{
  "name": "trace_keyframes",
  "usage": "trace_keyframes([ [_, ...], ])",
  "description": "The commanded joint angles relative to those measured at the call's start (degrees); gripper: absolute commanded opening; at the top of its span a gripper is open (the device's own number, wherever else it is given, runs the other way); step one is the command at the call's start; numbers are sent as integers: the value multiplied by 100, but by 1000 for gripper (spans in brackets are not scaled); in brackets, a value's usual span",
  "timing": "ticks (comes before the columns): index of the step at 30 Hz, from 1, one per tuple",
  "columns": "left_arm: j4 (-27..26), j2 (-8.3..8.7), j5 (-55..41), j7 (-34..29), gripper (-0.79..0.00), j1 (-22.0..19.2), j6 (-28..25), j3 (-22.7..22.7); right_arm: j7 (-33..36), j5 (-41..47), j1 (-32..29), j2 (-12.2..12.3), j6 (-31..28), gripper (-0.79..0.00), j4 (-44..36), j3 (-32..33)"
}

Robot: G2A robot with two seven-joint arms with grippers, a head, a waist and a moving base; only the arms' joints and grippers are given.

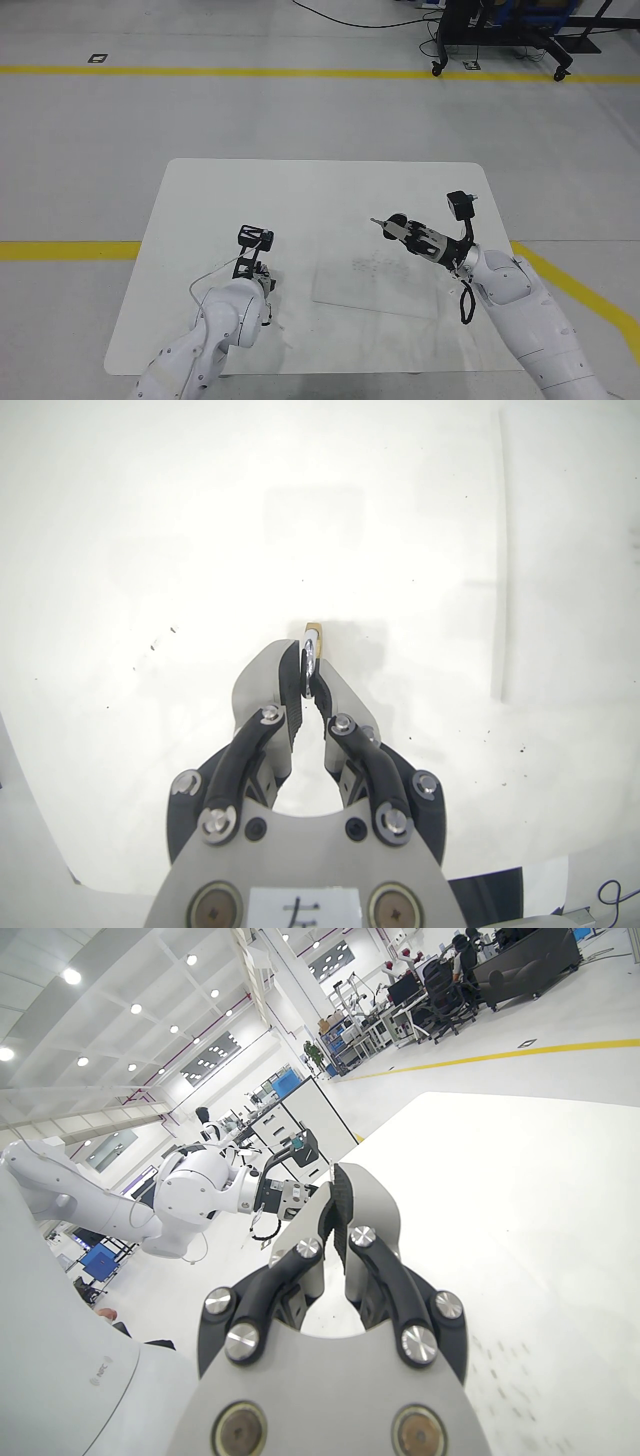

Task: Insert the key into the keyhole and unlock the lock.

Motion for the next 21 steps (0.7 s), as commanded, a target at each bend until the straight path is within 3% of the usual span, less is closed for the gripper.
trace_keyframes([
  [1, 2, -11, -24, 23, -763, 11, -31, -20, 0, 0, 0, 0, 0, -785, 0, 0],
  [7, 76, -54, -75, 84, -650, 14, -103, -55, 0, 0, 0, 0, 0, -785, 0, 0],
  [11, 91, -81, -64, 97, -640, 15, -117, -73, 0, 0, 0, 0, 0, -785, 0, 0],
  [13, 85, -94, -54, 85, -674, 15, -129, -84, 0, 0, 0, 0, 0, -785, 0, 0],
  [15, 77, -106, -38, 70, -785, 14, -142, -93, 0, 0, 0, 0, 0, -785, 0, 0],
  [21, 103, -146, -38, 41, -785, 14, -174, -123, 0, 0, 0, 0, 0, -785, 0, 0],
])
